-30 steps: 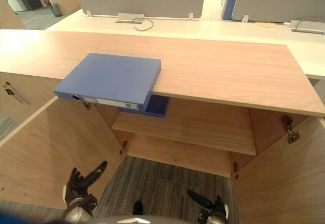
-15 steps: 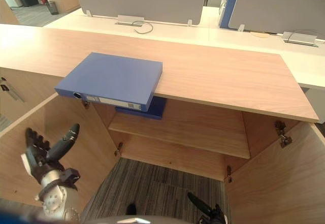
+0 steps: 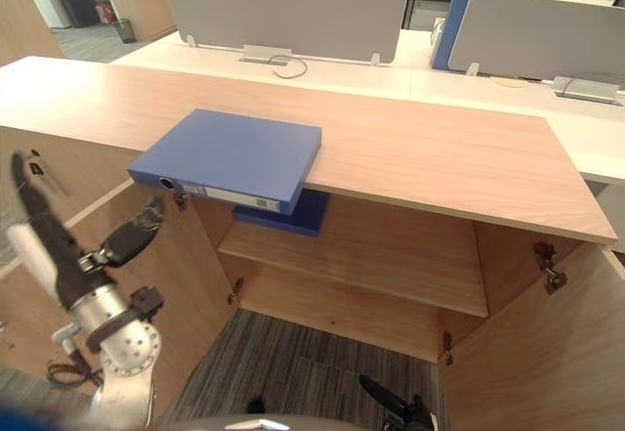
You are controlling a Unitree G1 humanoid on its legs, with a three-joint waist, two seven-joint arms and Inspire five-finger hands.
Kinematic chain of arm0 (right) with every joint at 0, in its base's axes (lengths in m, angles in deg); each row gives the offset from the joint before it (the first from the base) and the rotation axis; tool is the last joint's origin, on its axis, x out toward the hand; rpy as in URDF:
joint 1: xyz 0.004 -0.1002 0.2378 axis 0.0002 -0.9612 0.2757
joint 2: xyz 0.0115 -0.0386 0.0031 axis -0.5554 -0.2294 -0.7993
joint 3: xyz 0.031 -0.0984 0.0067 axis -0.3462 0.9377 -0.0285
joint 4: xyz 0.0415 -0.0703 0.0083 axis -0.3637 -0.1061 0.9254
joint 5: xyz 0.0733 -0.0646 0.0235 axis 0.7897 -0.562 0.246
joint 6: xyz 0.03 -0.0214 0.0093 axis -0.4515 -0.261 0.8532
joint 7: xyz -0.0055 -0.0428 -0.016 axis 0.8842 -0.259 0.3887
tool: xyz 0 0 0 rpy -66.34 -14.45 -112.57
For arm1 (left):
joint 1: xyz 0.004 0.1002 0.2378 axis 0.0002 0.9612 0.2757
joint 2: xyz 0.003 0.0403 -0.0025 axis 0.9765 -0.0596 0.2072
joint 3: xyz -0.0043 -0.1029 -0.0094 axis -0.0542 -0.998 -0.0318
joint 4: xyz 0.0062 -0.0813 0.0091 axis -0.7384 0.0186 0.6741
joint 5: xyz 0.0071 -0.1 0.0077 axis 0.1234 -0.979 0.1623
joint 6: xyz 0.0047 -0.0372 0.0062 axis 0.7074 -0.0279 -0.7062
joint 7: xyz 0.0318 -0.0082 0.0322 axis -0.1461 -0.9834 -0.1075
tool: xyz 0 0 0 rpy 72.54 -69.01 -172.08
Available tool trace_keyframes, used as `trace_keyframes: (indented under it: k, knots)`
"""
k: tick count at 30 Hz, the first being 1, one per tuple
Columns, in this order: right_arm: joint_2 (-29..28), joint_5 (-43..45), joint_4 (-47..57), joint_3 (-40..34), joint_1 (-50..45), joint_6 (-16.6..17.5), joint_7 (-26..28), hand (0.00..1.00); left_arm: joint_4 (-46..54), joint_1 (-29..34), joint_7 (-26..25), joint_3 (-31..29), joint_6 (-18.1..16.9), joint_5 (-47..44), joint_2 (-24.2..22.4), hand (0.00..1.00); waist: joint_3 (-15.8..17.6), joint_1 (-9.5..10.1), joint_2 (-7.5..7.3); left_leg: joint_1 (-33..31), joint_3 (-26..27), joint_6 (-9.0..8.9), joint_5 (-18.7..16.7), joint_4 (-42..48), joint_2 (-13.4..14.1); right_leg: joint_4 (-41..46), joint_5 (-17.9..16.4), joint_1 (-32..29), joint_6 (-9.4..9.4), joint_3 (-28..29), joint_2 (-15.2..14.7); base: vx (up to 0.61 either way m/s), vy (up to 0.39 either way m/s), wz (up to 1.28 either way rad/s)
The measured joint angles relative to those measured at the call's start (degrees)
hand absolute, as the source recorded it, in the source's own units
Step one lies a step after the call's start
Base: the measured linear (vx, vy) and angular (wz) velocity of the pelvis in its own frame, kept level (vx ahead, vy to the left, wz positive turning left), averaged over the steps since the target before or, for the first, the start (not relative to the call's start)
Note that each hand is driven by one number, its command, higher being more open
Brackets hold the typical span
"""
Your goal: Walk over to the cabinet, pick up the folder, carry it to the office cabinet, place the folder inside the office cabinet, then close the office cabinet door
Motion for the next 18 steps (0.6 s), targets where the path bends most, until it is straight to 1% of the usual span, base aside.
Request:
trace_keyframes:
  k: [2, 4, 6, 8, 11, 14, 18]
  knots:
    - [0.23, 0.01, -1.63, -1.0, 0.84, 0.09, 0.17, 1.0, 0.0, -1.66, 0.41, 1.45, 0.0, 3.85, 2.19, 1.0, -0.18, -0.52, 0.1, -0.07, 0.12, 0.11, 0.23, 0.01, 0.14, -0.1, 0.06, -0.22, -0.1, 0.47, 0.38, 0.03, -0.02, -0.1]
    - [0.3, 0.03, -2.06, -2.54, 0.88, 0.14, 0.43, 1.0, -0.03, -2.51, 1.2, 1.66, 0.01, 6.08, 3.15, 1.0, -0.41, -0.73, 0.4, -0.4, 0.28, 0.05, 0.29, 0.03, 0.26, -0.08, 0.1, -0.51, -0.16, 0.69, 0.53, 0.03, -0.016, -0.06]
    - [0.76, 0.02, -2.88, -2.95, 0.98, 0.11, 0.58, 1.0, -0.8, -3.14, 2.08, 2.52, -0.19, 7.35, 5.37, 1.0, -0.38, -0.8, 0.7, -0.35, 0.24, -0.08, 0.39, 0.02, 0.43, -0.09, 0.05, -0.5, -0.33, 0.76, 0.75, 0.02, -0.006, -0.01]
    - [1.03, 0.02, -3.15, -3.9, 0.71, 0.11, 0.79, 1.0, -5.44, -3.18, 4.42, 2.96, -0.39, 9.24, 9.49, 1.0, -0.22, -1.11, 1.3, 0.53, 0.23, -0.1, 0.37, 0.0, 0.76, -0.1, -0.18, 0.16, -0.71, 0.77, 1.1, 0.0, -0.015, -0.01]
    - [1.74, -0.06, -3.16, -4.1, 0.69, 0.11, 1.66, 1.0, -12.07, -3.18, 8.46, 3.92, -0.44, 10.43, 12.33, 1.0, 0.11, -1.6, 2.07, 0.74, 0.02, -0.16, 0.3, -0.02, 1.51, -0.1, -0.35, 0.32, -1.02, 0.77, 1.76, -0.04, -0.031, 0.0]
    - [1.84, -0.1, -3.21, -4.2, 0.43, 0.07, 1.91, 1.0, -16.29, -3.14, 10.66, 4.61, -0.44, 11.2, 14.24, 1.0, 0.13, -1.98, 1.94, 0.75, -0.12, -0.48, 0.07, -0.02, 2.0, -0.14, -0.59, 0.27, -1.37, 0.77, 2.04, -0.02, -0.009, 0.0]
    - [1.65, -0.75, -3.21, -4.3, 0.25, 0.01, 2.3, 1.0, -17.03, -3.19, 11.29, 4.66, -0.43, 12.77, 17.6, 1.0, 0.2, -2.29, 1.56, 0.63, -0.09, -0.84, -0.14, -0.01, 2.09, -0.39, -0.71, 0.25, -1.48, 0.78, 2.18, 0.01, -0.002, 0.0]
